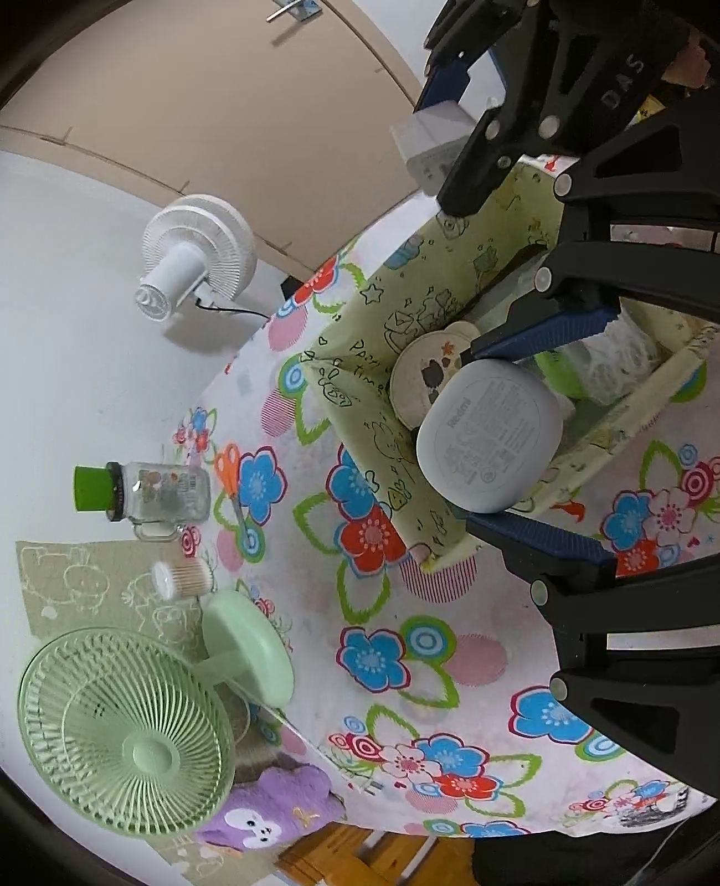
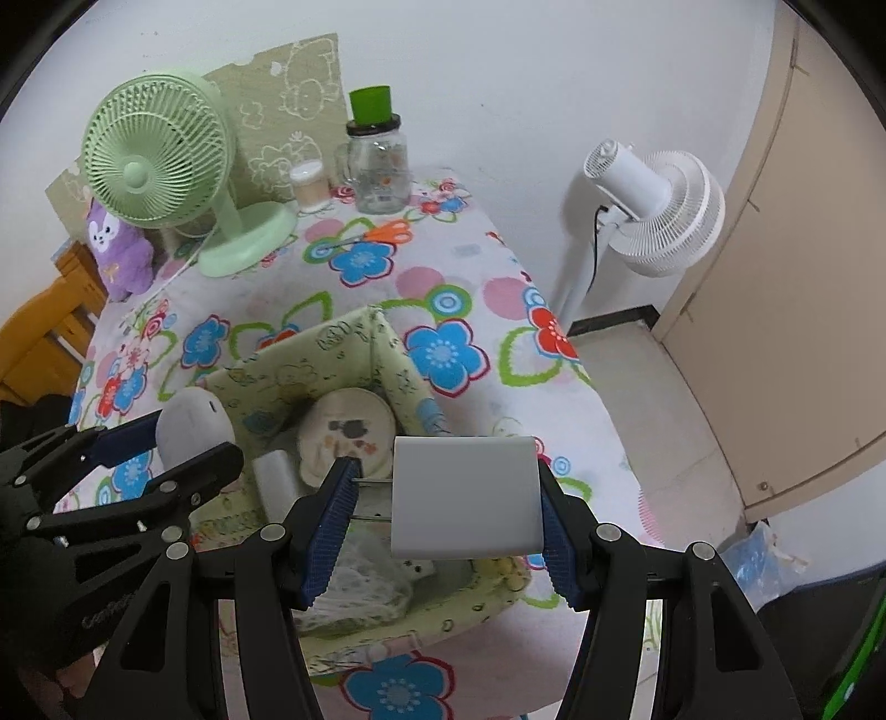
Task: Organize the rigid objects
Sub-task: 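Lower the white earbud case into the box and open the left gripper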
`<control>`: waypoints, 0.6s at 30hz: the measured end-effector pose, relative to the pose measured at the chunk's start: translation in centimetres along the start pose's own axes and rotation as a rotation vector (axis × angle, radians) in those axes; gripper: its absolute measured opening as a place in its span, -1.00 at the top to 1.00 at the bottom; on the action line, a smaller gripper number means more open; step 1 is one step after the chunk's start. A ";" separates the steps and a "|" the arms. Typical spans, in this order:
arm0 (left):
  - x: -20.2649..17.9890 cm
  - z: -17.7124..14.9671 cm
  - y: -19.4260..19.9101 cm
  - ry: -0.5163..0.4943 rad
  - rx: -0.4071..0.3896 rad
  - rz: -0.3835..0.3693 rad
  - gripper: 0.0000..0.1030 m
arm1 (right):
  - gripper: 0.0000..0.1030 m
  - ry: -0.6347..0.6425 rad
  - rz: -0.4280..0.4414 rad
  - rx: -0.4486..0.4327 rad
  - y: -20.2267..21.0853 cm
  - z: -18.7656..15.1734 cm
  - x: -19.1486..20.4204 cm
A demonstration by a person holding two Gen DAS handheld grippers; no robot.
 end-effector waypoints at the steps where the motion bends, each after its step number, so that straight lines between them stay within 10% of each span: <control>1: 0.0 0.0 -0.4 0.000 0.008 0.002 -0.11 | -0.24 0.000 0.001 0.005 -0.2 -0.1 -0.2; 12: -0.1 -0.2 -4.0 0.006 0.081 0.024 -0.12 | -0.24 0.013 0.029 0.046 -2.5 -0.5 -0.6; 18: -0.2 0.2 -3.5 -0.018 0.055 0.043 -0.54 | -0.24 0.007 0.033 0.054 -3.3 -0.1 -1.0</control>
Point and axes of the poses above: each gripper's, at about its wrist camera, not at the fingertips, and y roughly against the way its jaws point, x to its left, z to its top, the point moved 1 cm from there along -y, roughly the way its jaws point, and after that the axes turned 15 degrees about -x, right-handed, at the moved point
